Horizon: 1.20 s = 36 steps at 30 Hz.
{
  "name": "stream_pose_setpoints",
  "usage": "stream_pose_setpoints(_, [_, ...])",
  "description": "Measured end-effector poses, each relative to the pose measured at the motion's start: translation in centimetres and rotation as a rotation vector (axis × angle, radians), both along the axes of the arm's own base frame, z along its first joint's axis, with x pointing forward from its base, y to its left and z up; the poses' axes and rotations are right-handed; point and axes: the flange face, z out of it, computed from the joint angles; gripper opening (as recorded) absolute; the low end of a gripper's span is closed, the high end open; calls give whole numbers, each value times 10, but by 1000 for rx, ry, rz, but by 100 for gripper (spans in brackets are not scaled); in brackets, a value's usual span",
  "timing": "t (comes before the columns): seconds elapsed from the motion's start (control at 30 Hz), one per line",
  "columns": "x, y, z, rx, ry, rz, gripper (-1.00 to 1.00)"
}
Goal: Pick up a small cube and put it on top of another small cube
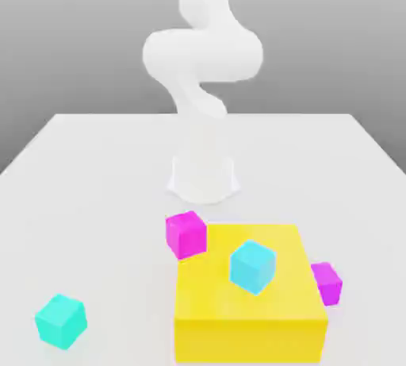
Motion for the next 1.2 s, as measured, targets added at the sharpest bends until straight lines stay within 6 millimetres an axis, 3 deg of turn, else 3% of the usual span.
stream_pose_setpoints(0.23, [73, -53, -116, 69, 194, -62, 0])
stream_pose_setpoints(0.47, [104, -107, -244, 116, 379, -149, 0])
stream_pose_setpoints(0.63, [100, -149, -337, 136, 509, -235, 0])
stream_pose_setpoints(0.87, [63, -194, -460, 130, 692, -341, 0])
stream_pose_setpoints(1.03, [55, -202, -529, 125, 722, -359, 0])
stream_pose_setpoints(1.07, [54, -202, -539, 126, 723, -360, -100])
stream_pose_setpoints(1.2, [54, -202, -539, 126, 724, -360, -100])
